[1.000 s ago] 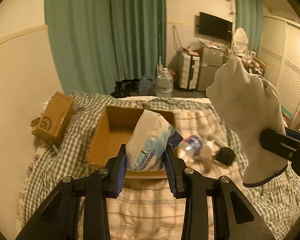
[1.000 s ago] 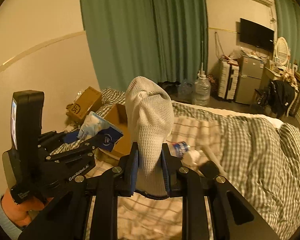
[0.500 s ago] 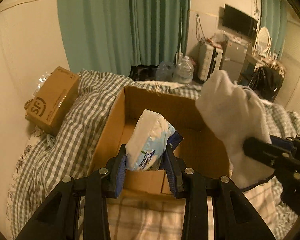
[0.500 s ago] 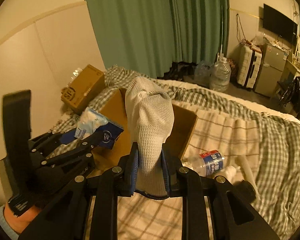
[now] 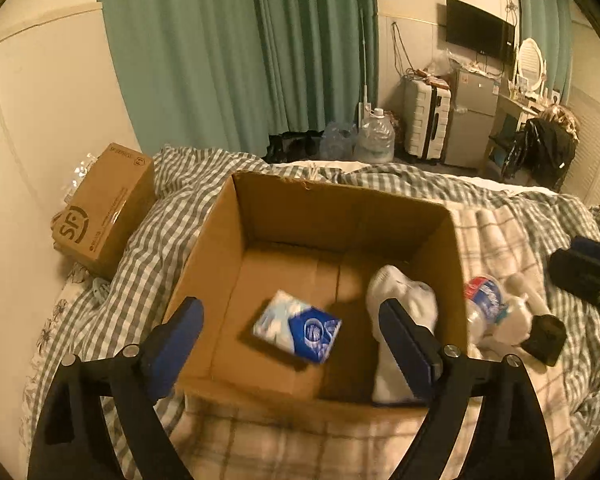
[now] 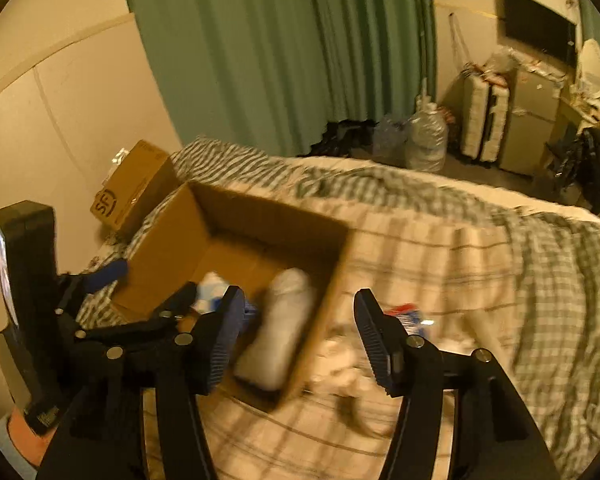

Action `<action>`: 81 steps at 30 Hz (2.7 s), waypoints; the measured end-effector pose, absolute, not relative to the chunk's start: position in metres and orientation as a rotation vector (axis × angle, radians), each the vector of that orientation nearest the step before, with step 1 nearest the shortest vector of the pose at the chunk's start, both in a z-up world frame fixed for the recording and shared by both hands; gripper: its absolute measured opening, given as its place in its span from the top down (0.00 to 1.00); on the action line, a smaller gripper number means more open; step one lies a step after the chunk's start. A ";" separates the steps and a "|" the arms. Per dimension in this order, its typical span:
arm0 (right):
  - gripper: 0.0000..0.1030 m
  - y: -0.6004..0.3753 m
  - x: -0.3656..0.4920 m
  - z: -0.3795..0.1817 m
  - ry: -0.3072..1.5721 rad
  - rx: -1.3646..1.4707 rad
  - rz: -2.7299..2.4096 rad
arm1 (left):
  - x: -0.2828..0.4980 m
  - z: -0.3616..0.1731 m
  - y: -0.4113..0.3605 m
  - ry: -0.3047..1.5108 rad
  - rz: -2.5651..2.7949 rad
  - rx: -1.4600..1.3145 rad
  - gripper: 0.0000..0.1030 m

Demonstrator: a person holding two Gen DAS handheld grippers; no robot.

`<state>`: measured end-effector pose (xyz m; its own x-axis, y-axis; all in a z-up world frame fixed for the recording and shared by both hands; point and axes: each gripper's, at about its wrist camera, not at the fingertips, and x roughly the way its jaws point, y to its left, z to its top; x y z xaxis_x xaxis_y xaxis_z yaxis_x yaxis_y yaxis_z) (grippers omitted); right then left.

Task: Organize objects
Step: 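Carry the sock with the right gripper into the box while the left drops the packet there, then withdraw both grippers from the box back toward the remaining items, then grasp the black object with the right gripper while the left grasps the white tape roll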

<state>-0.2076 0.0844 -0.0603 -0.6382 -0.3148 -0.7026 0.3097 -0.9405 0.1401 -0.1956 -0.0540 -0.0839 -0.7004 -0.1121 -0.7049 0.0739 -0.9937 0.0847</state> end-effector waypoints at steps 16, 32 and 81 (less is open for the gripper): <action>0.29 0.213 -0.067 0.009 0.006 1.039 -2.835 | -0.081 -0.022 0.020 0.083 -2.940 1.080 0.00; 0.26 0.226 -0.050 -0.052 0.072 1.177 -2.809 | -0.080 -0.085 0.060 0.052 -2.899 1.229 0.00; 0.28 0.243 -0.218 -0.209 0.203 1.390 -2.473 | -0.198 -0.231 0.129 -0.095 -2.918 1.599 0.18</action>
